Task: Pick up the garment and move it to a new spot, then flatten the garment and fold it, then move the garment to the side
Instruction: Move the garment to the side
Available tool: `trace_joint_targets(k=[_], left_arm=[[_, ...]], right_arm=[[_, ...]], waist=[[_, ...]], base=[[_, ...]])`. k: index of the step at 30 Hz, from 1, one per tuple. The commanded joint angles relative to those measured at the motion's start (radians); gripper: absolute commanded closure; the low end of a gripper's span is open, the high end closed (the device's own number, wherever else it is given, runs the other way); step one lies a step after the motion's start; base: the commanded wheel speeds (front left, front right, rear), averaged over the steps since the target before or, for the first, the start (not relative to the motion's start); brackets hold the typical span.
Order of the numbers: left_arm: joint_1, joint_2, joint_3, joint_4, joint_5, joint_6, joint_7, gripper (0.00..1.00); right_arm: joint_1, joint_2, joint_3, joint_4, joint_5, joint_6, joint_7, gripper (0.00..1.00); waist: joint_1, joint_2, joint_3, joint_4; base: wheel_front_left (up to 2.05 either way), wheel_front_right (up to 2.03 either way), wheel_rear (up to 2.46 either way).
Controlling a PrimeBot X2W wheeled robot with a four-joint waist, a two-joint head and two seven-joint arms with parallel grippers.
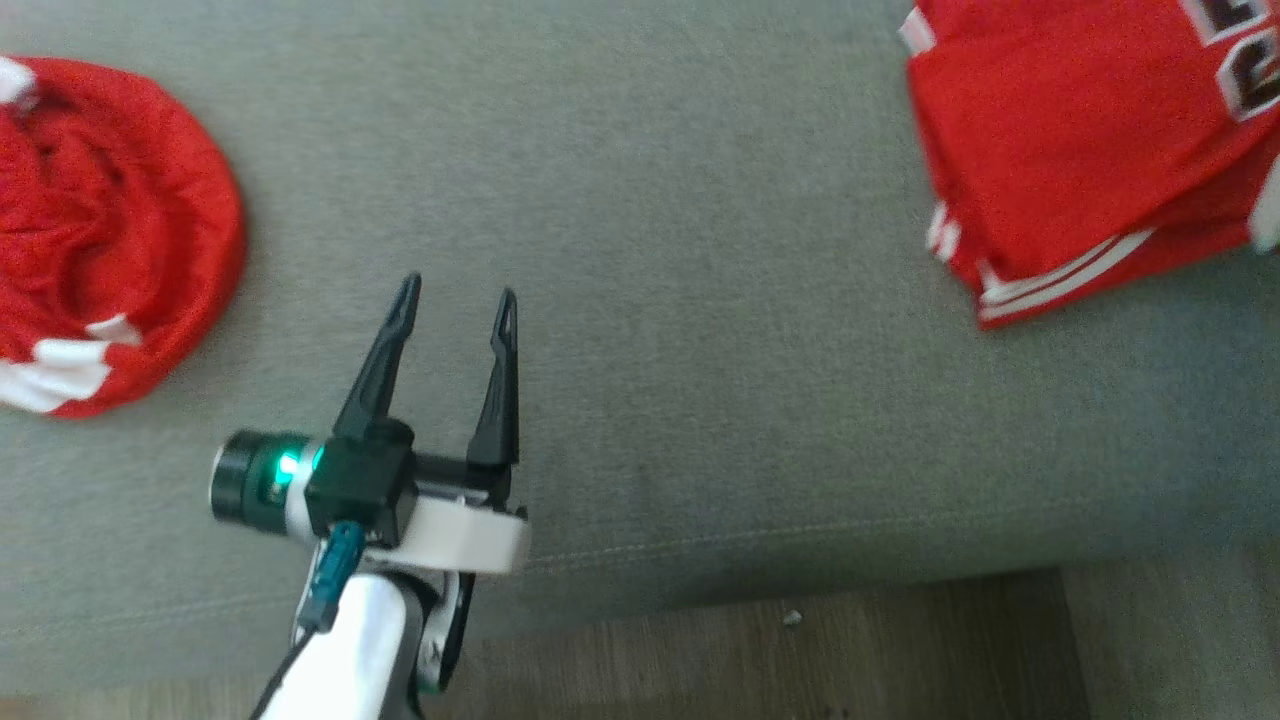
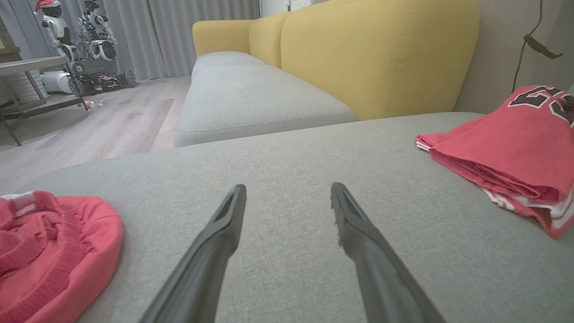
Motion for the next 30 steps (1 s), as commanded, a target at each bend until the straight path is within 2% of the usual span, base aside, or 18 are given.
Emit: trace_joint_targets(k=[1, 9, 14, 15, 16, 18, 23, 24, 30], left_arm=[[-0.034, 0.006, 0.03, -0.038, 0.011, 0.004, -0.012, 0.0], [-0.087, 0.011, 0.01, -0.039, 0.014, -0.007, -0.012, 0.0], [-0.112, 0.01, -0.005, -0.041, 0.015, -0.007, -0.012, 0.0], [-0.117, 0.01, -0.008, -0.04, 0.014, -0.008, -0.012, 0.0], [-0.122, 0.01, -0.01, -0.038, 0.013, -0.009, -0.012, 0.0], [-0.13, 0.01, -0.014, -0.032, 0.01, -0.012, -0.012, 0.0], [-0.125, 0.009, -0.015, -0.027, 0.005, -0.004, -0.012, 0.0], [-0.125, 0.009, -0.015, -0.027, 0.005, -0.004, -0.012, 0.0], [-0.069, 0.01, -0.01, -0.016, -0.007, 0.013, -0.012, 0.0]], right_arm=[[-0.032, -0.03, 0.004, -0.044, -0.017, 0.003, -0.01, 1.0], [-0.092, -0.096, -0.083, -0.148, -0.098, 0.003, 0.024, 1.0], [-0.089, -0.129, -0.19, -0.24, -0.182, 0.003, 0.049, 1.0], [-0.083, -0.13, -0.216, -0.262, -0.205, 0.003, 0.049, 0.76], [-0.074, -0.128, -0.24, -0.285, -0.231, 0.003, 0.046, 0.0], [-0.048, -0.114, -0.285, -0.334, -0.285, 0.003, 0.035, 0.0], [0.028, 0.002, -0.354, -0.427, -0.376, 0.003, -0.011, 0.0], [0.028, 0.002, -0.354, -0.427, -0.376, 0.003, -0.011, 0.0], [0.135, 0.189, -0.321, -0.409, -0.374, 0.003, -0.098, 0.0]], waist=[[-0.0001, 0.0, 0.037, -0.033], [-0.0001, 0.0, 0.111, -0.066], [-0.0001, 0.0, 0.149, -0.065], [-0.0001, 0.0, 0.153, -0.063], [-0.0001, 0.0, 0.155, -0.06], [-0.0001, 0.0, 0.151, -0.049], [-0.0001, 0.0, 0.103, -0.017], [-0.0001, 0.0, 0.103, -0.017], [-0.0001, 0.0, -0.005, 0.031]], base=[[0.0, 0.0, 0.0], [0.0, 0.0, 0.0], [0.0, 0.0, 0.0], [0.0, 0.0, 0.0], [0.0, 0.0, 0.0], [0.0, 0.0, 0.0], [0.0, 0.0, 0.0], [0.0, 0.0, 0.0], [0.0, 0.0, 0.0]])
